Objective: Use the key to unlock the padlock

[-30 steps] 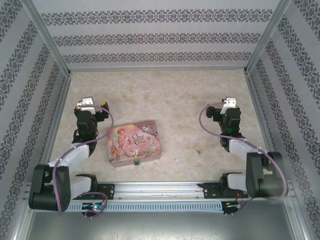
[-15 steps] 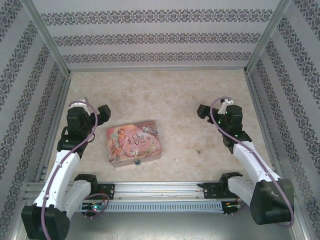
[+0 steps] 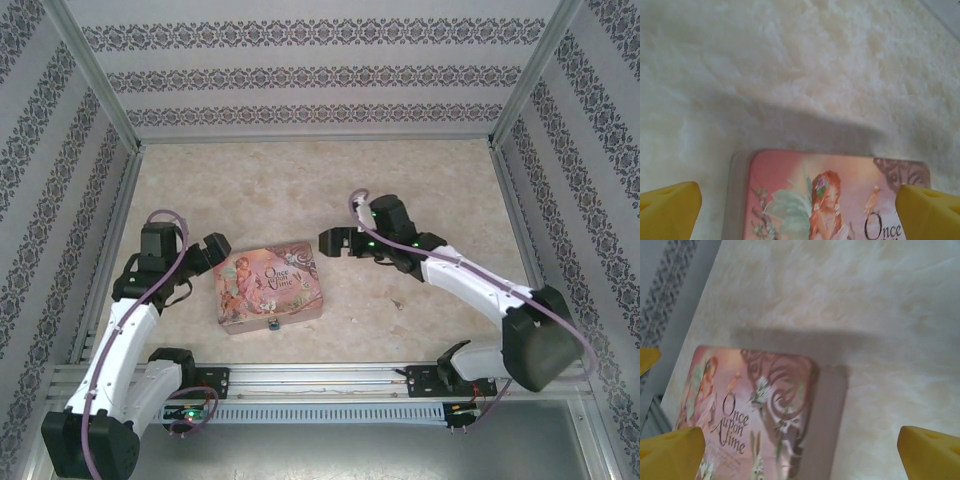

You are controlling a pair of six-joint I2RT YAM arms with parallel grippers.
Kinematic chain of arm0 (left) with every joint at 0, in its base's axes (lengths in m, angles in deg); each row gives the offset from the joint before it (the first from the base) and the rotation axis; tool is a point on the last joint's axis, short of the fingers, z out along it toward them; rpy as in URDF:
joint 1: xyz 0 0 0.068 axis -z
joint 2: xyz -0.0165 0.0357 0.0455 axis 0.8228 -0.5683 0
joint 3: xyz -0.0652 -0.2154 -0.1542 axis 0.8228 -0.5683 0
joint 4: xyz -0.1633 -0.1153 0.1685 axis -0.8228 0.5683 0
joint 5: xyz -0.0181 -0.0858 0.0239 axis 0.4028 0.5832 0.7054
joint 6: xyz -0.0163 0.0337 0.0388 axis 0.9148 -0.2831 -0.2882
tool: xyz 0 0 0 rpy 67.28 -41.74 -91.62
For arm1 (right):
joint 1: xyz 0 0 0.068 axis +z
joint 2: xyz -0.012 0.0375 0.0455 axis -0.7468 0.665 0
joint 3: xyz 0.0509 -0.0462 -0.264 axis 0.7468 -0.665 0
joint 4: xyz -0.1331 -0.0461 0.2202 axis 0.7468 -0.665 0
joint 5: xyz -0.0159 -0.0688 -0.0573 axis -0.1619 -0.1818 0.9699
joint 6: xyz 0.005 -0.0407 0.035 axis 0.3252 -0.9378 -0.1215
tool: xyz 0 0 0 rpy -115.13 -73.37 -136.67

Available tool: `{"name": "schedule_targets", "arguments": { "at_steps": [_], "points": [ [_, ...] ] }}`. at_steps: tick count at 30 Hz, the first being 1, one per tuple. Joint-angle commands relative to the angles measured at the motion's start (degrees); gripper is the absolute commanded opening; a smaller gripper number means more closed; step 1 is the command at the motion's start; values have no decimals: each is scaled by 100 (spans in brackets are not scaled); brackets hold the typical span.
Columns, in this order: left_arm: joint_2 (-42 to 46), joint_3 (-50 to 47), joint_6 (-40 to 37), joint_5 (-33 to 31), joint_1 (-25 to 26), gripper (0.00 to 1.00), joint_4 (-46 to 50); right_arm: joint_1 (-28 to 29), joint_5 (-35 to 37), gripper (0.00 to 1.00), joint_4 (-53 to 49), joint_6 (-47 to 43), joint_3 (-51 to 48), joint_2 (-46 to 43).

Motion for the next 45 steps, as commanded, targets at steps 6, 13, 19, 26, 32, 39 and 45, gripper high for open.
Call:
{"name": "schedule_targets", "arguments": {
  "at_steps": [6, 13, 19, 26, 32, 39, 45],
  "points": [
    [-73, -529, 586, 715, -62, 99, 79, 657, -284, 98, -404, 69, 684, 969],
    [-316, -636, 613, 1226, -62, 99, -105, 883, -255, 98, -453, 274, 822, 1402],
    [-577, -645, 560, 1690, -50, 99, -412, 989, -308, 99, -445, 315, 920, 1580],
    [-1074, -513, 591, 2131, 67, 100, -790, 997, -354, 98, -432, 272, 989, 1584],
    [-1491, -249, 652, 2238, 332, 100, -1172, 903, -276, 98, -426, 277, 980, 1491],
    [-2203, 145, 867, 2057, 846, 100, -1807, 620, -173, 98, -379, 303, 947, 1390],
    [-3010, 719, 942, 1878, 1311, 99, -2196, 391, -96, 98, -339, 296, 909, 1304]
  ]
}}
